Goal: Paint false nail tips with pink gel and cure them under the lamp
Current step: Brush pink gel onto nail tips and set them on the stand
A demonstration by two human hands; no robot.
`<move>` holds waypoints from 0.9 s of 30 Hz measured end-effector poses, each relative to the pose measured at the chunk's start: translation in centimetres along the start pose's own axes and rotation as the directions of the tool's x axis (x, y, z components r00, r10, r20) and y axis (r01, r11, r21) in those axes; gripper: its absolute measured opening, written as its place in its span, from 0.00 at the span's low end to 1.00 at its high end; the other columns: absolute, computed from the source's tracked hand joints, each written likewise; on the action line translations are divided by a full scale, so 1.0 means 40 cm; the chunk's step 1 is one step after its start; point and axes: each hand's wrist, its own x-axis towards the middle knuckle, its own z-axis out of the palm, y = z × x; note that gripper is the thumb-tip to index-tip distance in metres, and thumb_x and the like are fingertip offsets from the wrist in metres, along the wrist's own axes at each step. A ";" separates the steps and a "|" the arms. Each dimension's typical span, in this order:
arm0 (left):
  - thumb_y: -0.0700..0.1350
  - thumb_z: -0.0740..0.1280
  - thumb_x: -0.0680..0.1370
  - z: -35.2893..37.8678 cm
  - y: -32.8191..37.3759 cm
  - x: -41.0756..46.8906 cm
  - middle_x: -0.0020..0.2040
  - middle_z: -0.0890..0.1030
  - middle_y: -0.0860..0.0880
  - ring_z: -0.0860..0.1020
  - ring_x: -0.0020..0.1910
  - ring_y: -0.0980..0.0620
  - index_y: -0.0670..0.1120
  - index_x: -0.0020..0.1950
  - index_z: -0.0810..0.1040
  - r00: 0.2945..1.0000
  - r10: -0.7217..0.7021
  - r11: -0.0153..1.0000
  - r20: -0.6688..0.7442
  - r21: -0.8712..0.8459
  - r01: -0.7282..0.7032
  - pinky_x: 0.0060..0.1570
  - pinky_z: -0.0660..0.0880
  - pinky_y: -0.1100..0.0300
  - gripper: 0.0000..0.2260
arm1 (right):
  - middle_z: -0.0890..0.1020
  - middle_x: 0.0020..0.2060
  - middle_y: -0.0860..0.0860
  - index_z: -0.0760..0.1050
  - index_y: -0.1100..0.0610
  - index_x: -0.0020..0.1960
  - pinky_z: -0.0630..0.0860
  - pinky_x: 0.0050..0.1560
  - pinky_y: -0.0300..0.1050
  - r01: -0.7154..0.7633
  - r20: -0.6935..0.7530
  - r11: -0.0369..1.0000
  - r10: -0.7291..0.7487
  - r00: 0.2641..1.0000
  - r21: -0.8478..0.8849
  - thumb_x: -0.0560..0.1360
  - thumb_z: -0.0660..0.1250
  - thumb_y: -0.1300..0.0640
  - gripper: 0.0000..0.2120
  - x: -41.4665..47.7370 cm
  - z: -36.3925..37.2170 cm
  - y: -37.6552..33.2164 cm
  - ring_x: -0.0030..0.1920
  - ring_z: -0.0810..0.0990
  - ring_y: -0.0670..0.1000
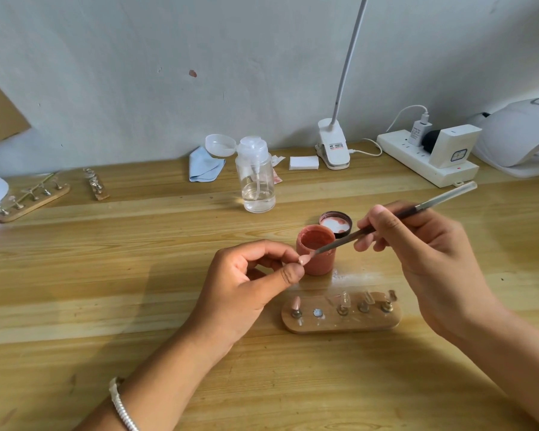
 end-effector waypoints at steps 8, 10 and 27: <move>0.46 0.76 0.68 0.000 0.001 0.000 0.40 0.85 0.52 0.81 0.39 0.59 0.49 0.43 0.85 1.000 -0.003 1.000 -0.005 0.003 0.003 0.42 0.77 0.66 0.06 | 0.84 0.33 0.51 0.82 0.59 0.45 0.74 0.43 0.34 0.060 0.085 0.998 -0.063 0.994 0.036 0.78 0.65 0.57 0.09 -0.010 0.008 -0.002 0.38 0.81 0.45; 0.46 0.76 0.68 0.000 0.003 -0.001 0.40 0.85 0.53 0.81 0.40 0.60 0.51 0.43 0.85 1.000 0.000 1.000 -0.001 -0.004 0.000 0.41 0.77 0.67 0.05 | 0.84 0.32 0.52 0.81 0.61 0.45 0.74 0.43 0.32 0.053 0.070 0.998 -0.056 0.996 0.040 0.78 0.65 0.58 0.09 -0.009 0.008 -0.003 0.37 0.81 0.44; 0.45 0.75 0.73 -0.002 0.010 -0.006 0.46 0.85 0.49 0.81 0.46 0.55 0.51 0.44 0.84 0.993 0.088 0.996 0.079 0.022 -0.090 0.44 0.77 0.61 0.02 | 0.84 0.31 0.50 0.81 0.52 0.41 0.73 0.40 0.37 -0.018 -0.165 0.999 0.012 0.986 -0.033 0.78 0.68 0.53 0.09 0.023 -0.022 -0.004 0.37 0.81 0.46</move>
